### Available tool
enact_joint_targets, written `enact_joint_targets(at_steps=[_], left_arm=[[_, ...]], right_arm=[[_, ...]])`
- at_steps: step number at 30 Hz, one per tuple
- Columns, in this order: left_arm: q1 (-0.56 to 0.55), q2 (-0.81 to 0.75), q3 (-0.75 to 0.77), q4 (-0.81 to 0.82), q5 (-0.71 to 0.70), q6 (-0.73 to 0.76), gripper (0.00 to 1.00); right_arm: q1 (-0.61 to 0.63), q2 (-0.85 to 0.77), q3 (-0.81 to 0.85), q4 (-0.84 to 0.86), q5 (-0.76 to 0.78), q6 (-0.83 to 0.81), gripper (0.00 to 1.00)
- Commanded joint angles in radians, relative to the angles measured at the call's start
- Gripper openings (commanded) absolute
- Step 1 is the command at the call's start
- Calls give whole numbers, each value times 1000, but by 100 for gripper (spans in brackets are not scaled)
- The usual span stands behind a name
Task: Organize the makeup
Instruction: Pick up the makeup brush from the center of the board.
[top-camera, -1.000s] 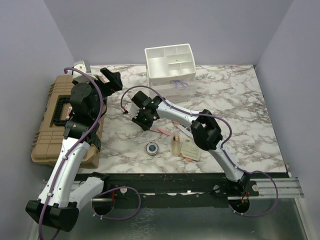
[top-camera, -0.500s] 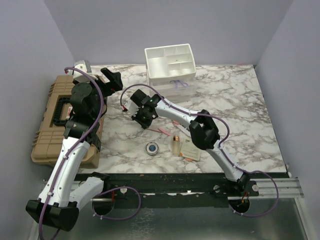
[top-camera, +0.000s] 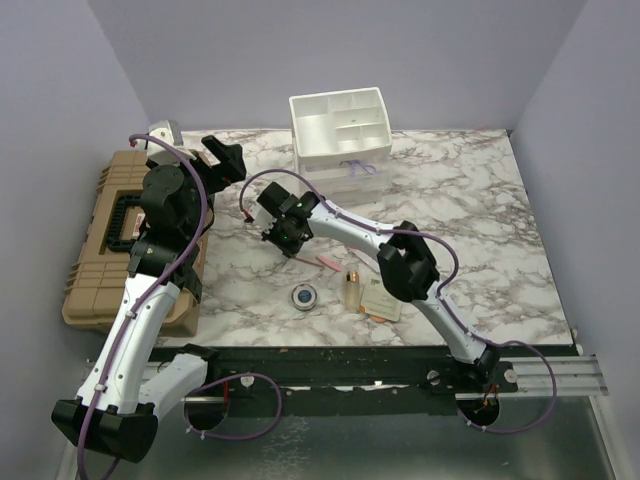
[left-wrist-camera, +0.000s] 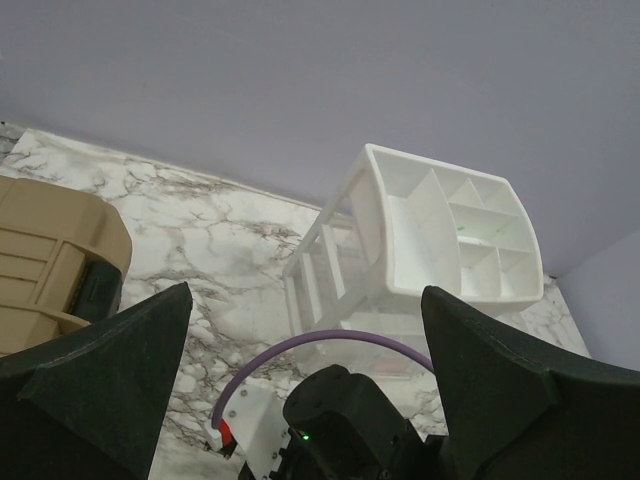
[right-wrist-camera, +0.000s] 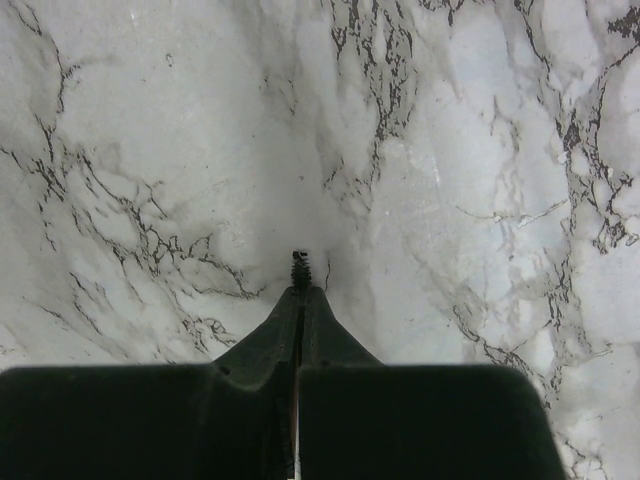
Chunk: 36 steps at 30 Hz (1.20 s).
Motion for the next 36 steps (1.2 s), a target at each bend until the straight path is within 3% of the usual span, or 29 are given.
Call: enact_joint_targets(at_steps=[1, 21, 36], left_arm=[[6, -15, 4, 20, 19, -1, 99], [6, -18, 4, 20, 11, 0, 99], [5, -55, 20, 20, -33, 1, 99]], right_arm=[[10, -32, -35, 25, -2, 23, 1], [10, -151, -96, -5, -50, 15, 1], [8, -357, -203, 7, -61, 14, 1]])
